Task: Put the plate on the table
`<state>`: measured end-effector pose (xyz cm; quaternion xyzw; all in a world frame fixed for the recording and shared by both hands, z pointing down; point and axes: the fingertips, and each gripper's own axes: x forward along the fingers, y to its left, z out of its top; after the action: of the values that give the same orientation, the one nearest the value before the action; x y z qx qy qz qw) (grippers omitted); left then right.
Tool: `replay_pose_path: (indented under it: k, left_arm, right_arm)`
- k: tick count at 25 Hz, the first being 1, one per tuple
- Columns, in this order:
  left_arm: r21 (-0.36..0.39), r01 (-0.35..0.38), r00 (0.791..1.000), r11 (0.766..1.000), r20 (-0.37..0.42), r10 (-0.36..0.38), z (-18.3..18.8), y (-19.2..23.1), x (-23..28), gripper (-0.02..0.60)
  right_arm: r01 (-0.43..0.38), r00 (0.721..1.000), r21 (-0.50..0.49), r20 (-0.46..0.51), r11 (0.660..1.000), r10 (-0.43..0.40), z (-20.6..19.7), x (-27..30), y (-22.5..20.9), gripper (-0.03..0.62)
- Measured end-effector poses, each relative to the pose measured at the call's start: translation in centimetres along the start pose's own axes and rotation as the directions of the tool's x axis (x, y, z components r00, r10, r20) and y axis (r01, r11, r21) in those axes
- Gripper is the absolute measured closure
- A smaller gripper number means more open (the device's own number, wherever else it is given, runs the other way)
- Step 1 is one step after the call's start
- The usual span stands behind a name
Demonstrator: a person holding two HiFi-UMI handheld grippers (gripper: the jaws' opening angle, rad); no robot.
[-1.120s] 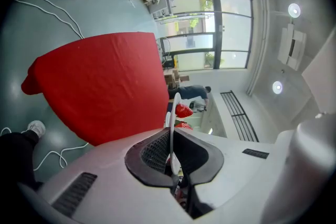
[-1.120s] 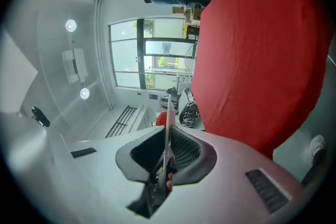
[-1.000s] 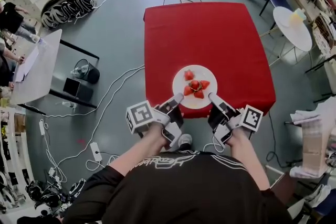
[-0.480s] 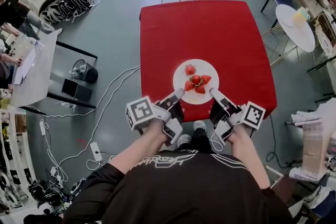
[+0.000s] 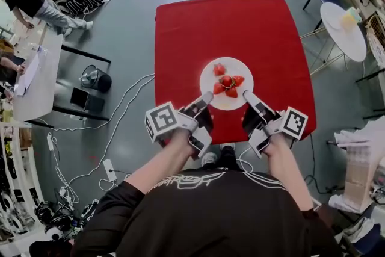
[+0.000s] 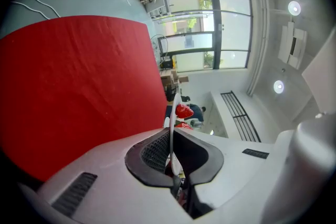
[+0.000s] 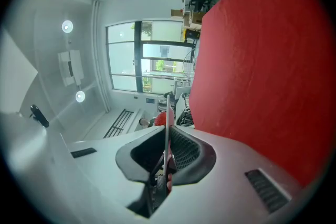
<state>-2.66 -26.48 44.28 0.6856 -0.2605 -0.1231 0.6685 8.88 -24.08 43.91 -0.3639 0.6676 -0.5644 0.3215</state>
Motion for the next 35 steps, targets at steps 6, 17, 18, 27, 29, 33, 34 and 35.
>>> replay_pose_path:
  k: [6,17,18,27,29,33,34,35]
  left_arm:
    - [-0.003,0.003,1.0,1.0,0.01,-0.003,1.1,-0.2,2.4,0.566]
    - [-0.006,-0.065,0.997,0.998,0.034,0.065,4.7,3.6,9.7,0.566]
    - [-0.006,-0.067,0.997,0.998,0.033,0.067,4.8,3.9,10.1,0.566]
    - [-0.047,-0.103,0.994,0.994,0.036,0.105,7.5,7.4,13.2,0.566]
    - [-0.057,-0.121,0.992,0.991,0.037,0.124,7.3,8.3,13.3,0.566]
    - [-0.063,-0.155,0.987,0.986,0.037,0.157,7.6,9.7,14.2,0.566]
    - [-0.068,-0.159,0.986,0.985,0.037,0.161,7.6,9.9,14.3,0.566]
    - [-0.074,-0.161,0.986,0.984,0.038,0.164,7.6,10.1,14.3,0.566]
  right_arm:
    - [0.036,0.999,0.003,-0.004,0.999,-0.036,2.3,1.2,-1.1,0.577]
    - [0.116,0.993,0.036,-0.029,0.993,-0.115,8.3,5.3,-7.3,0.579]
    - [0.124,0.992,0.04,-0.03,0.992,-0.123,8.6,5.4,-7.8,0.577]
    - [0.214,0.976,0.032,-0.052,0.976,-0.212,10.6,8.3,-12.0,0.577]
    - [0.237,0.97,0.037,-0.059,0.971,-0.235,10.4,8.1,-13.0,0.579]
    - [0.282,0.957,0.035,-0.084,0.959,-0.278,10.7,8.6,-14.9,0.577]
    - [0.289,0.954,0.033,-0.09,0.957,-0.285,10.7,8.7,-15.2,0.577]
    - [0.294,0.952,0.03,-0.095,0.955,-0.29,10.7,8.7,-15.4,0.577]
